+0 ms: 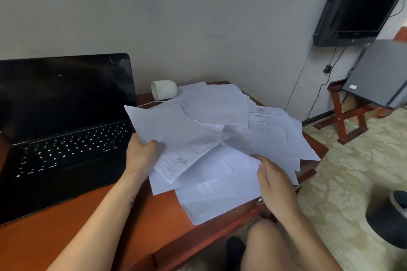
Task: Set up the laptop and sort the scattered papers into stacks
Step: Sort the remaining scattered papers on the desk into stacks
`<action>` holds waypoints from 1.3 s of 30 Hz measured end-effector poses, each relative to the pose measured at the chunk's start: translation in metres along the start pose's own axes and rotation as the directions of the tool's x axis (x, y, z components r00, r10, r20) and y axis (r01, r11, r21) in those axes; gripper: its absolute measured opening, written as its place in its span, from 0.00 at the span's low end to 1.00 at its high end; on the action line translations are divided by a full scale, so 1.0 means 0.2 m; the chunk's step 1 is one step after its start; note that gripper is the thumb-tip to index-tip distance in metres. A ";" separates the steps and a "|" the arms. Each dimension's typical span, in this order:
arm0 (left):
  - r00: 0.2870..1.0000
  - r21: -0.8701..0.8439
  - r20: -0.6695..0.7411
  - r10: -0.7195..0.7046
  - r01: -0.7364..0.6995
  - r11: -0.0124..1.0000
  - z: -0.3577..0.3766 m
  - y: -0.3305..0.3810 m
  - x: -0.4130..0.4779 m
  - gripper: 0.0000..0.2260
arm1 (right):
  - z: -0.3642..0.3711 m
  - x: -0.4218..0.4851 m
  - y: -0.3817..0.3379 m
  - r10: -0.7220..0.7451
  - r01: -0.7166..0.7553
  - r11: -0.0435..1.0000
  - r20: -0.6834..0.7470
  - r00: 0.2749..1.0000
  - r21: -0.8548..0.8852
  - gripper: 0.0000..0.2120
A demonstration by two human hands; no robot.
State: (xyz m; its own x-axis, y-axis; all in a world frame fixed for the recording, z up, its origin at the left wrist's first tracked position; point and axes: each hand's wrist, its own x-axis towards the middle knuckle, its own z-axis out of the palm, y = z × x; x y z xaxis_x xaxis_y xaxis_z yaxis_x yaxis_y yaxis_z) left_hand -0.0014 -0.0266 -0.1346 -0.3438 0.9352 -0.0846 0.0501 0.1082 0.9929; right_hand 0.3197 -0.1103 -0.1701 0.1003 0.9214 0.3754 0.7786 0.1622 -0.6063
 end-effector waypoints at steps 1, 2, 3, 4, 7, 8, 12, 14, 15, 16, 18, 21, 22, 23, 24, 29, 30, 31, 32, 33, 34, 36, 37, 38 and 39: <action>1.000 0.017 0.011 -0.006 0.006 1.000 -0.01 0.00 0.00 0.14 | -0.01 -0.01 -0.01 0.028 -0.026 0.997 -0.028 0.999 0.072 0.18; 1.000 0.036 0.021 -0.013 0.012 0.999 -0.01 0.01 0.00 0.15 | -0.01 -0.01 -0.02 0.050 -0.042 0.990 -0.053 0.997 0.133 0.18; 1.000 0.060 0.016 -0.008 0.007 0.998 -0.02 0.01 0.01 0.16 | -0.02 -0.01 -0.03 0.065 -0.051 0.982 -0.073 0.995 0.180 0.18; 1.000 0.076 0.006 0.003 -0.004 0.997 -0.03 0.01 0.01 0.16 | -0.02 -0.02 -0.03 0.077 -0.056 0.975 -0.088 0.993 0.217 0.18; 0.999 0.123 0.008 0.032 -0.033 0.992 -0.04 0.00 0.01 0.18 | -0.02 -0.04 -0.02 0.102 -0.065 0.955 -0.115 0.988 0.289 0.18; 0.999 0.135 0.022 0.031 -0.033 0.990 -0.04 0.00 0.01 0.17 | -0.02 -0.04 -0.02 0.104 -0.065 0.950 -0.113 0.988 0.306 0.17; 0.990 0.081 0.143 0.021 -0.033 0.996 -0.01 0.02 -0.02 0.14 | -0.03 -0.06 -0.02 0.026 -0.029 0.955 0.013 1.000 0.296 0.17; 0.970 0.045 0.242 0.000 -0.011 0.999 0.02 0.01 -0.05 0.13 | -0.01 -0.07 -0.04 -0.032 0.012 0.967 0.077 0.997 0.256 0.18; 0.957 0.038 0.291 -0.011 0.000 0.999 0.04 0.01 -0.06 0.13 | 0.00 -0.07 -0.04 -0.057 0.030 0.970 0.106 0.993 0.242 0.18; 0.944 0.038 0.330 -0.020 0.008 0.999 0.06 0.00 -0.08 0.12 | 0.01 -0.08 -0.05 -0.079 0.045 0.972 0.140 0.987 0.231 0.19; 0.920 0.033 0.389 -0.037 0.026 0.999 0.09 -0.01 -0.11 0.11 | 0.04 -0.08 -0.08 -0.141 0.101 0.974 0.197 0.970 0.201 0.18; 0.889 -0.030 0.453 -0.060 0.083 0.996 0.11 0.00 -0.15 0.12 | 0.07 -0.08 -0.13 -0.247 0.216 0.966 0.266 0.932 0.138 0.21; 0.882 -0.051 0.466 -0.067 0.103 0.993 0.11 0.00 -0.15 0.13 | 0.07 -0.08 -0.15 -0.263 0.233 0.963 0.290 0.920 0.135 0.22; 0.877 -0.059 0.475 -0.075 0.117 0.991 0.11 0.01 -0.16 0.12 | 0.08 -0.07 -0.17 -0.279 0.248 0.959 0.308 0.910 0.135 0.22; 0.872 -0.049 0.483 -0.080 0.118 0.992 0.11 0.01 -0.16 0.11 | 0.09 -0.07 -0.18 -0.295 0.263 0.955 0.320 0.900 0.140 0.23; 0.885 0.083 0.459 -0.081 0.048 0.995 0.11 0.00 -0.14 0.14 | 0.08 -0.01 -0.22 -0.329 0.291 0.944 0.454 0.828 0.155 0.29; 0.897 0.095 0.433 -0.088 0.052 0.994 0.11 0.00 -0.13 0.15 | 0.06 0.00 -0.22 -0.323 0.284 0.946 0.487 0.811 0.155 0.30; 0.910 0.099 0.403 -0.094 0.059 0.993 0.10 -0.01 -0.12 0.16 | 0.04 0.01 -0.21 -0.316 0.273 0.949 0.514 0.798 0.159 0.31; 0.923 0.101 0.370 -0.102 0.069 0.993 0.09 -0.01 -0.11 0.17 | 0.03 0.03 -0.20 -0.307 0.257 0.952 0.528 0.792 0.168 0.31; 0.935 0.102 0.338 -0.106 0.076 0.992 0.08 -0.01 -0.10 0.18 | 0.02 0.04 -0.19 -0.294 0.236 0.956 0.532 0.794 0.176 0.31; 0.945 0.106 0.310 -0.107 0.078 0.991 0.07 0.00 -0.09 0.19 | 0.02 0.06 -0.17 -0.279 0.214 0.960 0.527 0.803 0.181 0.29; 0.957 0.121 0.274 -0.097 0.066 0.991 0.05 0.00 -0.06 0.18 | 0.03 0.13 -0.14 -0.251 0.185 0.966 0.490 0.834 0.180 0.24; 0.962 0.133 0.259 -0.088 0.055 0.990 0.04 0.00 -0.05 0.18 | 0.05 0.18 -0.13 -0.249 0.191 0.967 0.459 0.853 0.169 0.21; 0.966 0.147 0.245 -0.081 0.045 0.988 0.03 0.00 -0.05 0.18 | 0.07 0.24 -0.12 -0.258 0.214 0.966 0.423 0.869 0.148 0.20; 0.969 0.162 0.236 -0.075 0.037 0.986 0.03 0.01 -0.04 0.18 | 0.09 0.31 -0.10 -0.269 0.241 0.963 0.387 0.882 0.121 0.19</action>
State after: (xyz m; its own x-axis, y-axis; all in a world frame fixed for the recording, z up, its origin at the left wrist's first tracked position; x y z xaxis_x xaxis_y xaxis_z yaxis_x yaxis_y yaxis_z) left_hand 0.0063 -0.0327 -0.1331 -0.1160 0.9774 -0.1767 0.1881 0.1963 0.9623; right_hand 0.2990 -0.0511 -0.1470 -0.3605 0.9057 0.2229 0.6992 0.4206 -0.5781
